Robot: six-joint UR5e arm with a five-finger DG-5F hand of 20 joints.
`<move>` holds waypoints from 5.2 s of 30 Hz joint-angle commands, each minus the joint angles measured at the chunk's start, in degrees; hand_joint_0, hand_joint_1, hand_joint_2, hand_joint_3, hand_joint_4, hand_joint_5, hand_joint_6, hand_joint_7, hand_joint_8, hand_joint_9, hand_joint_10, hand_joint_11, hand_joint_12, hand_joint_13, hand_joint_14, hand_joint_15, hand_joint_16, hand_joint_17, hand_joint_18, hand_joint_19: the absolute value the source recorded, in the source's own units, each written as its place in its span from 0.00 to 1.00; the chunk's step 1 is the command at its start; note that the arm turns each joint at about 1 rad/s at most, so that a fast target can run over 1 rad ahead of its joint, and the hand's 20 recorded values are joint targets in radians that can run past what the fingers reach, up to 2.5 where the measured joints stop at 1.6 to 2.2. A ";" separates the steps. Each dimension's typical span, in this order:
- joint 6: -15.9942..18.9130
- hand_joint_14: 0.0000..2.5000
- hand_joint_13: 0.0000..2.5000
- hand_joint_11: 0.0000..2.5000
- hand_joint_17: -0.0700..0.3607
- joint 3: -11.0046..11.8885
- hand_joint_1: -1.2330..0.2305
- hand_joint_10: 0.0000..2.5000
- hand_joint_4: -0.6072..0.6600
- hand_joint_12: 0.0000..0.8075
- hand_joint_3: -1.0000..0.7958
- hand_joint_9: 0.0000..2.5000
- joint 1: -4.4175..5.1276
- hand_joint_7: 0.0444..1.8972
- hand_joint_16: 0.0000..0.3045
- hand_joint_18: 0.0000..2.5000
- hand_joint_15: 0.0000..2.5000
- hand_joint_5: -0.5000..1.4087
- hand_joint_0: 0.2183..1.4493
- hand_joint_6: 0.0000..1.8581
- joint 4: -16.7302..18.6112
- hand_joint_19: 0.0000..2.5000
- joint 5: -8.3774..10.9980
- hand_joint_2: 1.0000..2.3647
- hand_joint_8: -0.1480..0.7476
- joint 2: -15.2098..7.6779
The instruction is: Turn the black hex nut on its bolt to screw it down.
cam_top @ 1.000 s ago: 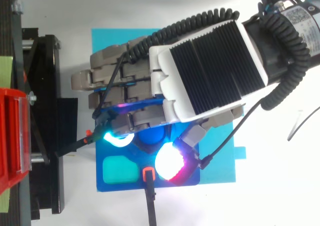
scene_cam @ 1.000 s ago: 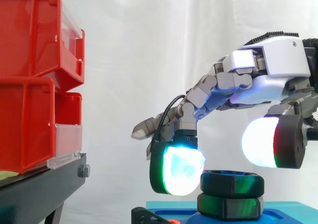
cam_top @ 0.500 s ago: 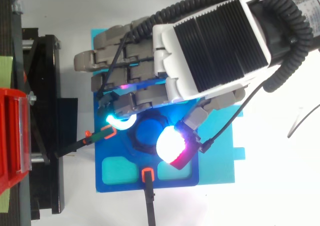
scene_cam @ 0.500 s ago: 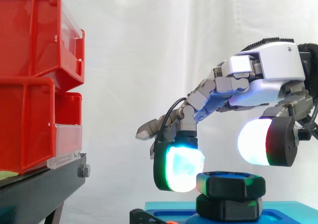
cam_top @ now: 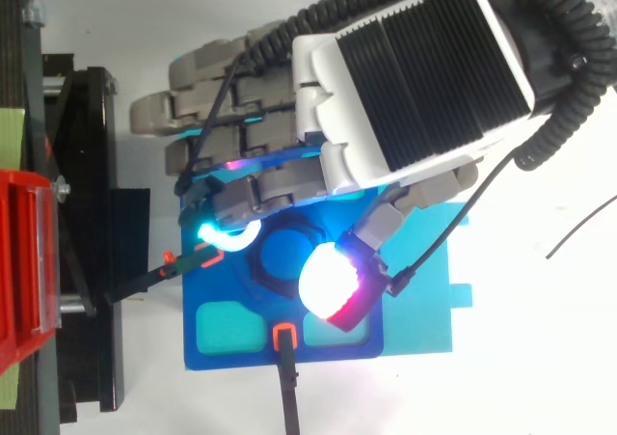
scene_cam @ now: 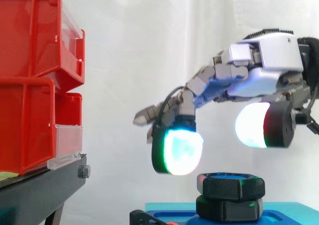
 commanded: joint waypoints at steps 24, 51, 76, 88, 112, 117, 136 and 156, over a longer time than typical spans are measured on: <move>0.42 0.00 0.13 0.11 0.40 -4.59 0.53 0.00 0.69 0.43 0.28 0.20 4.72 0.38 0.15 0.08 0.00 0.17 0.24 0.45 8.60 0.07 4.52 0.00 0.54 0.00; -0.46 0.00 0.13 0.12 0.39 -4.68 0.53 0.00 0.68 0.43 0.28 0.21 4.28 0.38 0.14 0.08 0.00 0.17 0.25 0.46 4.12 0.07 1.45 0.00 0.54 0.00; -0.29 0.00 0.13 0.12 0.39 -4.59 0.53 0.00 0.68 0.42 0.28 0.21 1.82 0.38 0.14 0.08 0.00 0.17 0.25 0.46 5.35 0.07 -0.40 0.00 0.54 0.00; -0.20 0.00 0.13 0.11 0.39 -4.68 0.52 0.00 0.69 0.42 0.28 0.21 0.68 0.38 0.14 0.08 0.00 0.17 0.25 0.46 6.41 0.07 -1.89 0.00 0.54 0.00; -0.99 0.00 0.12 0.11 0.40 1.21 0.53 0.00 0.70 0.43 0.28 0.19 0.68 0.57 0.15 0.07 0.00 0.18 0.24 0.27 1.31 0.07 -3.39 0.00 0.53 0.09; -6.70 0.00 0.12 0.11 0.40 4.11 0.53 0.00 0.70 0.44 0.28 0.19 0.77 0.51 0.15 0.07 0.00 0.17 0.24 0.27 -8.62 0.07 -3.83 0.00 0.53 0.79; -6.00 0.00 0.04 0.00 0.45 -4.42 0.53 0.00 0.63 0.44 0.28 0.09 1.82 0.34 0.18 0.05 0.00 0.15 0.23 0.27 -20.05 0.06 3.03 0.00 0.48 14.50; 12.55 0.00 0.00 0.00 0.45 -22.17 0.55 0.00 0.62 0.44 0.28 0.03 5.16 0.35 0.18 0.00 0.00 0.14 0.23 0.27 -10.64 0.09 13.93 0.00 0.45 26.19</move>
